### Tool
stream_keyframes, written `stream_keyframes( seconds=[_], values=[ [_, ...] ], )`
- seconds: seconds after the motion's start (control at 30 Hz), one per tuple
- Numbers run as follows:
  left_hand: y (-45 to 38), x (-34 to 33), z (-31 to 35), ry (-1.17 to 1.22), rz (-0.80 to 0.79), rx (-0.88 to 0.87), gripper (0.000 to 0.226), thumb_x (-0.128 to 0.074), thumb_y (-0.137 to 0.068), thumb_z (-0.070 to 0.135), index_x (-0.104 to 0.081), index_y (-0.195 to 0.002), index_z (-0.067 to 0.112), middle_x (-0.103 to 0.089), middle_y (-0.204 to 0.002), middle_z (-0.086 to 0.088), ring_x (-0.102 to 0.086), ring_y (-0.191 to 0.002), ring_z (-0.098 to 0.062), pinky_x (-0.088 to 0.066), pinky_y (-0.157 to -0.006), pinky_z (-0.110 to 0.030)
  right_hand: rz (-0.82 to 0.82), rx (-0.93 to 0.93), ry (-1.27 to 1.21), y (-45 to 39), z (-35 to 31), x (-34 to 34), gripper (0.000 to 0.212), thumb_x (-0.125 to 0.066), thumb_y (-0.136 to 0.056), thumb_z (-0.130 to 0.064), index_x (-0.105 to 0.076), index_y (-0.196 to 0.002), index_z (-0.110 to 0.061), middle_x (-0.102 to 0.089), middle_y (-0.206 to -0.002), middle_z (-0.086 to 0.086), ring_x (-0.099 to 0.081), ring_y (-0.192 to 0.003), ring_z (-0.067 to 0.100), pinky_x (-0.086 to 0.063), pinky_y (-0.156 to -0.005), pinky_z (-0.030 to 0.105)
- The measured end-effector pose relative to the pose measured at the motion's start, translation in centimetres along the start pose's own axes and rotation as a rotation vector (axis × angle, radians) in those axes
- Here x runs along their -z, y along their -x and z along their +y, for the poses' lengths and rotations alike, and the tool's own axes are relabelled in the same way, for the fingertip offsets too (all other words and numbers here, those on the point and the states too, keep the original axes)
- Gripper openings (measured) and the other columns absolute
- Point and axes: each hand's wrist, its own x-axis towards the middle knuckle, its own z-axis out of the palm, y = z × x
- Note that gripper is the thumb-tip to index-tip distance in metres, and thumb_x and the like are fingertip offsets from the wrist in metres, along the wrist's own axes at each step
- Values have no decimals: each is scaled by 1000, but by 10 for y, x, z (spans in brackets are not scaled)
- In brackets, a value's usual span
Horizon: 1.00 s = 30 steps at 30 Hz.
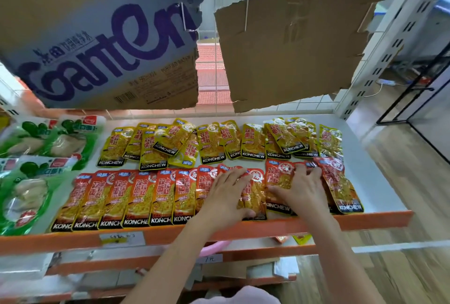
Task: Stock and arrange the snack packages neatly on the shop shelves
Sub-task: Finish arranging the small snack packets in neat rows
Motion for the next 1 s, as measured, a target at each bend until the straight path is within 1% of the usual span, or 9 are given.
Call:
stream_keyframes(
  seconds=[0.1,0.23,0.3,0.4,0.53,0.63,0.73,0.8,1.0],
  values=[
    [3,-3,-2,-3,26,-8,83,-61,-83,51,-16,-148,26,-6,-156,10,2,-143,-11,5,-115,-33,-42,-50,-25,-8,7,8,84,-70,-72,-54,-34,-128,-2,-26,-135,22,-50,-110,41,-44,-83,41],
    [5,-9,-2,-30,93,8,82,-53,-85,57,-13,-149,26,-4,-157,8,4,-142,-11,9,-113,-31,-62,-46,-170,-15,16,12,71,-76,-71,-45,-38,-119,-8,-43,-126,16,-51,-108,34,-43,-86,43],
    [6,-12,-2,-50,122,3,82,-52,-85,58,-12,-149,25,-4,-157,7,4,-143,-12,9,-114,-31,-30,-11,-273,-14,19,14,52,-77,-73,-36,-42,-104,-13,-57,-105,9,-56,-89,25,-44,-73,37],
    [7,-12,-5,-57,119,-16,83,-51,-84,60,-14,-149,26,-6,-157,7,3,-143,-12,7,-114,-32,29,26,-428,-8,19,23,31,-72,-80,-32,-49,-96,-18,-61,-84,-2,-56,-67,10,-40,-52,22],
    [4,-7,-9,-33,90,-20,85,-53,-79,66,-19,-147,28,-9,-156,9,-1,-142,-13,3,-115,-35,-45,155,-595,4,6,25,17,-70,-81,-34,-54,-87,-29,-64,-86,-12,-60,-74,1,-43,-56,18],
    [1,-5,-8,-40,98,-16,83,-61,-78,58,-22,-146,28,-14,-154,8,-6,-141,-14,0,-115,-36,-151,198,-467,7,-1,12,17,-66,-85,-33,-54,-95,-24,-63,-88,-11,-60,-76,1,-44,-59,14],
    [-3,-4,-7,-27,123,-19,84,-61,-79,57,-22,-146,28,-16,-155,9,-8,-141,-14,-1,-115,-35,-103,189,-317,6,-2,4,16,-60,-89,-31,-47,-89,-22,-55,-75,-9,-51,-61,0,-34,-44,12],
    [-4,-6,-8,-33,142,-26,83,-56,-80,60,-20,-147,27,-13,-156,9,-6,-142,-13,1,-114,-33,-71,192,-367,6,-2,2,18,-59,-91,-26,-43,-82,-23,-52,-69,-4,-48,-51,2,-34,-39,10],
    [-2,-9,-15,-12,129,-79,82,-56,-81,60,-21,-147,27,-13,-155,8,-4,-142,-13,4,-114,-32,-103,206,-235,9,0,1,18,-59,-90,-31,-42,-92,-22,-49,-76,-2,-48,-59,9,-33,-39,11]
  ],
)
